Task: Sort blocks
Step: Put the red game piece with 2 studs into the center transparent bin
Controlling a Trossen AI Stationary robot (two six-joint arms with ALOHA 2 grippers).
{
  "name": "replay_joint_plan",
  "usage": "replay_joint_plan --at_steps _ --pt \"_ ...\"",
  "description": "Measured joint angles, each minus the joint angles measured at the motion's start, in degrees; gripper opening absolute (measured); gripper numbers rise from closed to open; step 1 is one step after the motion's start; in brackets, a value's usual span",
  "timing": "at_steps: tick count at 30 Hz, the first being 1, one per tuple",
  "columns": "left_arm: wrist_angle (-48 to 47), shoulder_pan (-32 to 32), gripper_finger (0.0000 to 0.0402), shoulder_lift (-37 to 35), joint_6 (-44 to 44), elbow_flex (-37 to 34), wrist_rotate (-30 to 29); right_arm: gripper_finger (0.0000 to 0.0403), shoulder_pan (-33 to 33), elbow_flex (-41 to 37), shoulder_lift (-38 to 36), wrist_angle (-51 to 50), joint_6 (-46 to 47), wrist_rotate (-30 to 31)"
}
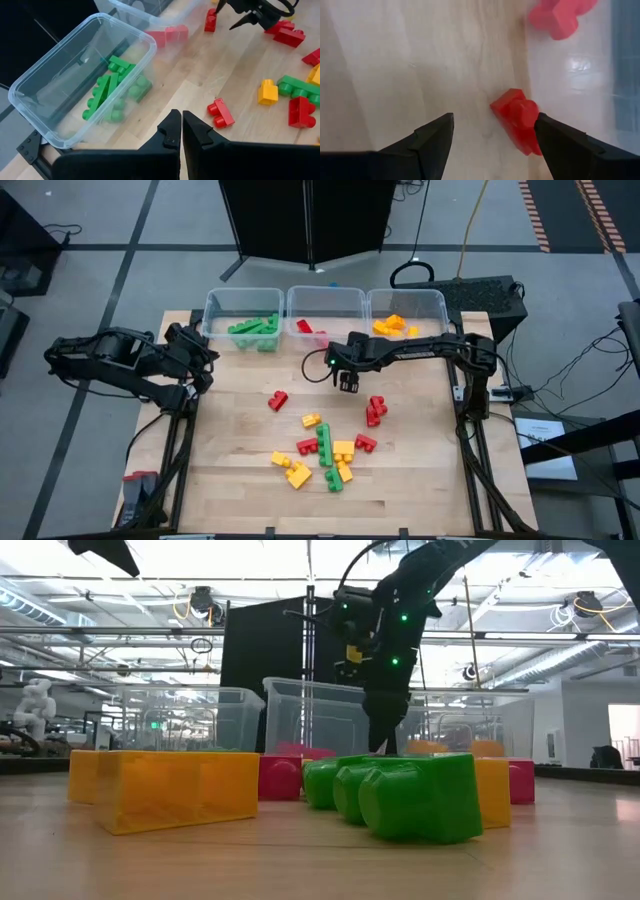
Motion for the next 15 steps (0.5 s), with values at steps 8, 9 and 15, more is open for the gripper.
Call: replay_joint_plan --at_steps 8,9,15 --pt "-0.2 0.0 0.0 0.0 0.0 0.0 0.0 0.0269 5.6 3.6 0.5 0.9 2.8 -2.7" --pt "-0.3 0.0 0.0 0.0 0.0 0.0 0.0 0.0269 6.1 4.7 0.4 1.2 3.5 -2.2" --pt "-0.3 0.0 0.0 0.0 0.0 0.0 0.0 0.0225 9.9 10.4 0.1 -1.3 14.8 6.5"
